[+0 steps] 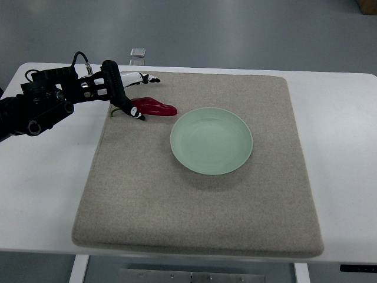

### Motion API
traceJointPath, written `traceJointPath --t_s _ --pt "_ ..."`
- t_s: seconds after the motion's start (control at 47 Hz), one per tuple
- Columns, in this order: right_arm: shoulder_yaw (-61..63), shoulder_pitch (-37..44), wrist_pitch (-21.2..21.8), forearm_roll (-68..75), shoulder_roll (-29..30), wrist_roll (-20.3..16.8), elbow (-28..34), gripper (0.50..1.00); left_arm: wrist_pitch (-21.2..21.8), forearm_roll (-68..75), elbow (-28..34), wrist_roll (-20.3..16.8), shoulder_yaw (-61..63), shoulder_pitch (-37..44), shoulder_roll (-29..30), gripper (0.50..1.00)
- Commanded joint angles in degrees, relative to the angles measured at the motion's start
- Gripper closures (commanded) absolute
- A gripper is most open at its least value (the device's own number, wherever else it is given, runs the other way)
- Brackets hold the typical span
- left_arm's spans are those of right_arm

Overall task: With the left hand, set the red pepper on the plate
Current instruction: 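Lower the left hand over the red pepper and close fingers around it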

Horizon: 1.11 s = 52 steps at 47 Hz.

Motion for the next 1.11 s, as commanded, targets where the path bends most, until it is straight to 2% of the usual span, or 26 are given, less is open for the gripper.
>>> traceJointPath --t_s 0.0,0.064,0.128,0.234,0.277,0.319,0.426,0.553,0.638,1.0,1.021,1.085 --pt "0.0 0.0 0.0 0.0 0.0 0.0 0.0 0.572 0.0 0.4 0.0 -0.1 1.2 -0.1 0.0 0.587" --pt "0.0 0.0 0.0 0.0 0.0 0.0 0.0 0.572 0.0 1.3 0.0 0.0 1.3 -0.1 0.0 0.613" --pt "0.0 0.0 0.0 0.0 0.0 0.0 0.0 0.572 0.0 2.3 0.0 -0.1 1.3 0.0 0.0 0.66" --pt "0.0 0.0 0.0 0.0 0.0 0.0 0.0 0.572 0.0 2.5 0.0 -0.1 1.2 -0.1 -0.1 0.688" --pt "0.0 0.0 0.0 0.0 0.0 0.0 0.0 0.572 0.0 2.5 0.0 -0.1 1.2 -0.3 -0.1 0.722" --pt "0.0 0.0 0.0 0.0 0.0 0.0 0.0 0.572 0.0 2.6 -0.1 -0.1 1.2 -0.4 0.0 0.729" --pt "0.0 0.0 0.0 0.0 0.0 0.0 0.0 0.572 0.0 2.6 -0.1 -0.1 1.2 -0.6 0.0 0.786" --pt "0.0 0.0 0.0 0.0 0.0 0.0 0.0 0.572 0.0 2.7 -0.3 -0.1 1.2 -0.6 -0.1 0.795" --pt "0.0 0.0 0.0 0.0 0.0 0.0 0.0 0.572 0.0 2.7 -0.4 -0.1 1.2 -0.6 -0.1 0.831" --pt "0.0 0.0 0.0 0.0 0.0 0.0 0.0 0.572 0.0 2.7 -0.6 -0.1 1.3 -0.5 -0.1 0.834" --pt "0.0 0.0 0.0 0.0 0.0 0.0 0.0 0.572 0.0 2.7 -0.6 -0.1 1.3 -0.6 -0.1 0.84" --pt "0.0 0.0 0.0 0.0 0.0 0.0 0.0 0.572 0.0 2.7 -0.6 -0.1 1.3 -0.6 0.0 0.917"
